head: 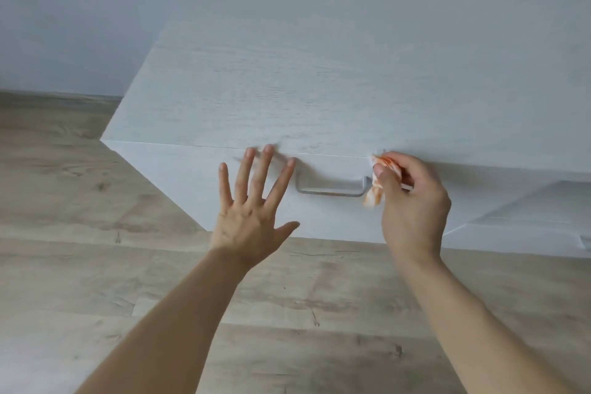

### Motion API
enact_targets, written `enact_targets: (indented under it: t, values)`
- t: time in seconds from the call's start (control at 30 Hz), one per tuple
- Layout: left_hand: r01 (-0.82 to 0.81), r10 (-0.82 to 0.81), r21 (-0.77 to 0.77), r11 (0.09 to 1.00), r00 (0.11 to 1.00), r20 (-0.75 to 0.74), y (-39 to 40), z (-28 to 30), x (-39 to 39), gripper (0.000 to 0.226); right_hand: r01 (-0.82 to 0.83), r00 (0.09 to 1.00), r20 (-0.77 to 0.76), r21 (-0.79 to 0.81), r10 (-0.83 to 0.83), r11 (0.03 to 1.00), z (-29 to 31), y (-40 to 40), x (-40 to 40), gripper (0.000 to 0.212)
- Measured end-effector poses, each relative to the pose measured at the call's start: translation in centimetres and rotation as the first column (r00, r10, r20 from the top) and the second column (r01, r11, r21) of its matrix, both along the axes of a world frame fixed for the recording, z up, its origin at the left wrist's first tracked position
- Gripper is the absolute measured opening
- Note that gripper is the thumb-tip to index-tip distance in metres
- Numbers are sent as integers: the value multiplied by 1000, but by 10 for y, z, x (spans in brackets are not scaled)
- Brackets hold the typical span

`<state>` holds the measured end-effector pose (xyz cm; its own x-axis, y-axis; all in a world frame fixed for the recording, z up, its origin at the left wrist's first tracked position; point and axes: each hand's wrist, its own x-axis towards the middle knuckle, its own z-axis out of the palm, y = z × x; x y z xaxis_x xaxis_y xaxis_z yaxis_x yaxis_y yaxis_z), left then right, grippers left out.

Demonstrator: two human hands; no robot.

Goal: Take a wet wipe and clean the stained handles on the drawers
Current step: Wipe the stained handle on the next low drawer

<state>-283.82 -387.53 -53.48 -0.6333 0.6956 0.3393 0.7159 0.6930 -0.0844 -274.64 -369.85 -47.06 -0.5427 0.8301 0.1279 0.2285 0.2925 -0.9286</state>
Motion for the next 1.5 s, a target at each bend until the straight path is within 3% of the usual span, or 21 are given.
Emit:
enact_targets:
  t: [0.2, 0.37, 0.53, 0.7, 0.83, 1.07, 1.17, 1.27, 1.4, 1.5]
  values:
    - [83, 24, 213, 974, 888, -459, 18, -49, -47, 102, 47, 924, -382, 56, -22, 997, -40, 0, -10, 8]
    - [161, 62, 328, 931, 814, -577, 28, -60, -65, 91, 191, 834, -548, 163, -72, 968, -70, 4, -11, 10]
    - [228, 73, 518, 824, 865, -496, 44, -69, -63, 89, 313, 790, -605, 262, -97, 913, -89, 10, -13, 19]
    - [191, 113, 658, 728, 914, -390, 61, -76, -53, 94, 324, 719, -694, 294, -32, 899, -90, 13, -21, 6]
    - [167, 106, 676, 718, 933, -344, 62, -79, -53, 97, 314, 670, -741, 236, -39, 919, -99, 12, -29, 23]
    - [151, 75, 654, 741, 949, -305, 62, -76, -49, 101, 143, 628, -772, 236, 96, 961, -131, -7, -31, 2]
    - [139, 78, 648, 749, 952, -294, 63, -76, -48, 104, 145, 668, -733, 297, 128, 944, -134, -8, -29, 16]
    - [140, 77, 652, 746, 953, -292, 63, -76, -47, 103, 151, 674, -731, 282, 110, 947, -133, -6, -27, 16]
    - [144, 66, 653, 743, 956, -287, 63, -76, -46, 103, 152, 657, -754, 127, -4, 980, -120, 0, -31, 9]
    - [146, 57, 653, 743, 959, -279, 62, -75, -46, 102, 145, 665, -747, 127, -2, 981, -116, -4, -31, 8]
